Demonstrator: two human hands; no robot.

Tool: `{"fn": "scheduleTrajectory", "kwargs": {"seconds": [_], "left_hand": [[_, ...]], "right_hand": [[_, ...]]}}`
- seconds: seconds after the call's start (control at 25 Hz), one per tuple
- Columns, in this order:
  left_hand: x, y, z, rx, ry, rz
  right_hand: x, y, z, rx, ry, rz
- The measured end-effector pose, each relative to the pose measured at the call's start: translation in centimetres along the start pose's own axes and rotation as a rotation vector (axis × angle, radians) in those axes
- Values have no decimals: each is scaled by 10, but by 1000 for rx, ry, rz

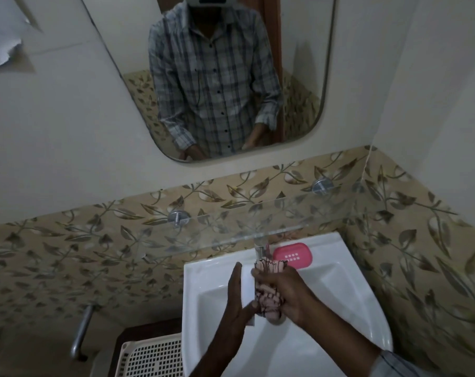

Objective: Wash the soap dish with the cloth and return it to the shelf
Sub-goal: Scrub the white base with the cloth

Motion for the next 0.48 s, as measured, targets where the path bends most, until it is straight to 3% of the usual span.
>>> {"fn": "scheduleTrajectory", "kwargs": {"seconds": [0.16,0.28,0.36,0.4,0.48], "left_hand": [[0,-12,-27,-499,-627,154],[0,-16,-12,-801,-860,-8],[0,-7,9,-834,-808,-68],[4,-4,14,-821,-748,-53],[8,6,15,-643,-625,32]], "right_hand": [[-4,-2,-2,-296,-427,14],[13,-10,-5,-586,-944,-288],[21,-16,7,-693,-1249,-367],[22,-16,10,-693,-1254,-332],[18,-11,12,-549,-964,-241]]}}
Point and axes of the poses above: each hand's wrist, its own y-axis towards the middle knuckle, its own x-axis out of the palm, z = x × y, the point moved 7 cm from there along y, towards the middle knuckle, and after that the axes turned 6 degrees about -x, right-handed, at the moved point
